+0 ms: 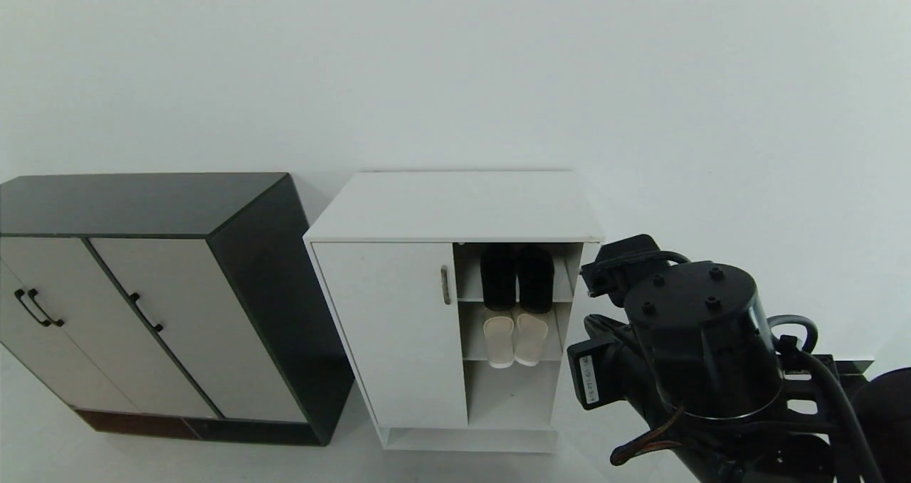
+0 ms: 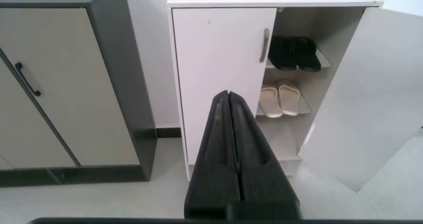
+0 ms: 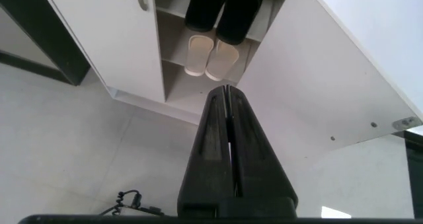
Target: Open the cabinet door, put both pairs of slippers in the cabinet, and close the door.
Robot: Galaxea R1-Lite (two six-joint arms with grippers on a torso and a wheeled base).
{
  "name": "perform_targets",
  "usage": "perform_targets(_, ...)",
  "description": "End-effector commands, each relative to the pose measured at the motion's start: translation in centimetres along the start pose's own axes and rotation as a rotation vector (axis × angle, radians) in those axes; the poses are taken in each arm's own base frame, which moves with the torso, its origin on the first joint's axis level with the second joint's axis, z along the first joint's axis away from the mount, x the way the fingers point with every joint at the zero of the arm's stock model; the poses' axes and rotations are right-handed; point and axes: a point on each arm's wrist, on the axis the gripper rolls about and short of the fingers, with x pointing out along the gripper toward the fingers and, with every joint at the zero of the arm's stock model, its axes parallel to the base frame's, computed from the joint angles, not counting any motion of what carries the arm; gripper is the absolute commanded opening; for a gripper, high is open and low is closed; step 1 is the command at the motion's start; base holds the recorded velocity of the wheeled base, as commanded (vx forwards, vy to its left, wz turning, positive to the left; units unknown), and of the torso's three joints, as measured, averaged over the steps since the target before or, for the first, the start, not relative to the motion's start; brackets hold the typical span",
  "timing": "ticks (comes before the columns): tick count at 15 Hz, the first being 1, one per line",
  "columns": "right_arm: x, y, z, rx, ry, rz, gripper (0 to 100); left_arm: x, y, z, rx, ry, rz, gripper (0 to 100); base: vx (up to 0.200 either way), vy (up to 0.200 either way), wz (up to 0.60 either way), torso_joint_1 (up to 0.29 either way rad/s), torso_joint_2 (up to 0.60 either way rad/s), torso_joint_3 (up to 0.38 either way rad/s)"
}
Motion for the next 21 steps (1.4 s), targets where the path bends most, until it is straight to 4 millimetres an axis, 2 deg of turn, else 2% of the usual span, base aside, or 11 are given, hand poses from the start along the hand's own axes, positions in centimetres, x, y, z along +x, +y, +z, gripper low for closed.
perform_targets(1,0.2,-0.1,0.0,-0.001,0.001,-0.007,0,0.0,0.0,0.0,-0.001,0.0,0.0,0,0.0,0.0,0.0,0.0,0.0,0.0)
perform_targets(5,0.3,-0.2,0.0,-0.001,0.003,-0.013,0,0.0,0.0,0.0,-0.002,0.0,0.001,0,0.0,0.0,-0.45,0.004,0.0,0.002)
perform_targets(7,1.0,-0.6,0.2,0.013,0.001,-0.038,0,0.0,0.0,0.0,-0.002,0.0,0.0,0,0.0,0.0,-0.6,0.012,0.0,-0.002)
perform_targets(9,2.5,-1.3,0.3,0.035,-0.007,-0.08,0,0.0,0.0,0.0,-0.002,0.0,0.001,0,0.0,0.0,0.0,0.0,0.0,0.0)
perform_targets(11,5.1,-2.2,0.1,0.057,-0.011,-0.099,0,0.0,0.0,0.0,-0.001,0.0,0.001,0,0.0,0.0,0.0,0.0,0.0,0.0)
perform_targets(16,13.2,-6.3,1.1,0.143,-0.076,-0.205,0,0.0,0.0,0.0,-0.001,0.0,0.0,0,-0.04,0.0,0.0,0.0,0.0,0.0)
perform_targets(19,14.4,-7.7,1.6,0.166,-0.083,-0.175,0,0.0,0.0,0.0,0.001,0.0,0.0,0,-0.2,0.0,0.0,0.009,0.0,0.001)
perform_targets(21,16.0,-9.6,1.9,0.193,-0.097,-0.224,0,0.0,0.0,0.0,0.001,0.0,0.001,0,-0.1,0.0,0.0,0.004,0.01,0.001)
